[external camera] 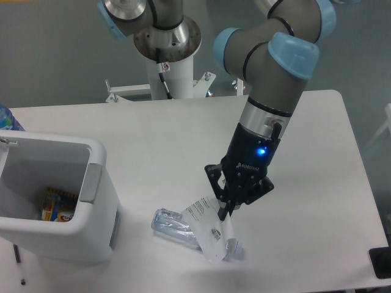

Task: Place the trash in the trash can
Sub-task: 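Carry the white paper piece over to the white trash bin, then lower the paper into the bin and open the gripper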

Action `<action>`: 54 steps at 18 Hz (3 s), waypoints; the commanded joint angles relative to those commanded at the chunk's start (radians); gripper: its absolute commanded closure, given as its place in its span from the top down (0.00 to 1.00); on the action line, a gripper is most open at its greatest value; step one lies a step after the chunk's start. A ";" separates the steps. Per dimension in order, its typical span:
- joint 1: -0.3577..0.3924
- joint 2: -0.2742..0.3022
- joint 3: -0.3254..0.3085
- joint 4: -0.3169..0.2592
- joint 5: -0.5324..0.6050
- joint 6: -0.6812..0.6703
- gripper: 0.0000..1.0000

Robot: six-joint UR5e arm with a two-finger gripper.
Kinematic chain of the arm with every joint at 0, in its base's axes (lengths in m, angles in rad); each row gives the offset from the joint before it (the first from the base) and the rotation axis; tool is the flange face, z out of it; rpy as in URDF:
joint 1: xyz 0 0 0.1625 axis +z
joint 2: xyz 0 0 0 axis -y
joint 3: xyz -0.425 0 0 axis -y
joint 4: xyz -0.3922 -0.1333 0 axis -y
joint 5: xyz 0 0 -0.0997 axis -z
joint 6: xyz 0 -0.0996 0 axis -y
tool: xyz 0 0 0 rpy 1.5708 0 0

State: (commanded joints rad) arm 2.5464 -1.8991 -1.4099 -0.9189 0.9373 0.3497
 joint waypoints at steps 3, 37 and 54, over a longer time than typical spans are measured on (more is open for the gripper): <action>-0.020 0.002 0.020 0.000 0.000 0.000 0.00; -0.307 0.149 -0.046 0.011 0.003 -0.186 0.07; -0.309 0.123 -0.052 0.008 0.009 -0.144 0.67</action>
State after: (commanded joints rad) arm 2.2379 -1.7762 -1.4620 -0.9112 0.9465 0.2056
